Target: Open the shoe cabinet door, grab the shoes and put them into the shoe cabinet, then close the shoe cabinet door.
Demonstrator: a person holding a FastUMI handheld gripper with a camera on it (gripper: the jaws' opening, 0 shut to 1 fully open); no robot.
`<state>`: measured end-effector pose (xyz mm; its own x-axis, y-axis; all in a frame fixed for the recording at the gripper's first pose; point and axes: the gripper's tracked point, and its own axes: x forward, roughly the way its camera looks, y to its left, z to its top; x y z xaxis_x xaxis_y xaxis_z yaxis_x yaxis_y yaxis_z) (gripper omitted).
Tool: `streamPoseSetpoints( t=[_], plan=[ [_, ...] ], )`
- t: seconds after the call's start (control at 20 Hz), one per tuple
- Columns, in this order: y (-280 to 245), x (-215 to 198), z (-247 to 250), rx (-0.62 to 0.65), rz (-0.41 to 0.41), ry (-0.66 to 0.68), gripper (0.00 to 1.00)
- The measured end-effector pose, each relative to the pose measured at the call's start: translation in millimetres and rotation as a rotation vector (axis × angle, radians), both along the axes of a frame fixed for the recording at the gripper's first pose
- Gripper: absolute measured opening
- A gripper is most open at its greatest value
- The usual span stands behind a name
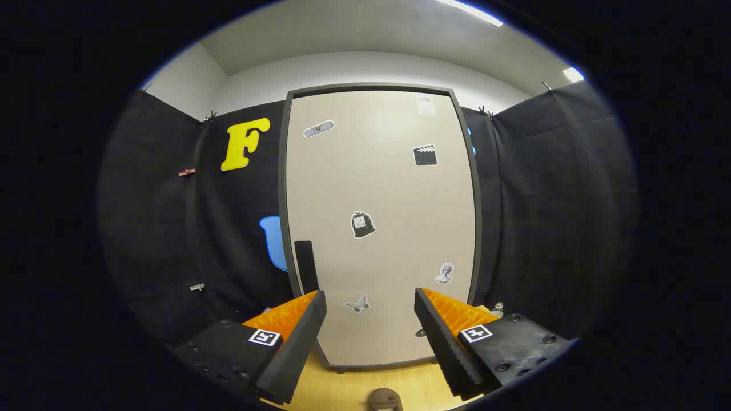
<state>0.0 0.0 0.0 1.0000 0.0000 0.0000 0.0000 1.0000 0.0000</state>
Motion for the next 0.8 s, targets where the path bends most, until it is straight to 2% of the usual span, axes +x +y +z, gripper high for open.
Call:
streamPoseSetpoints(
  t=[0.8],
  plan=[
    [14,0,-1,-0.001,0.000,-0.011,0.98]
  ],
)
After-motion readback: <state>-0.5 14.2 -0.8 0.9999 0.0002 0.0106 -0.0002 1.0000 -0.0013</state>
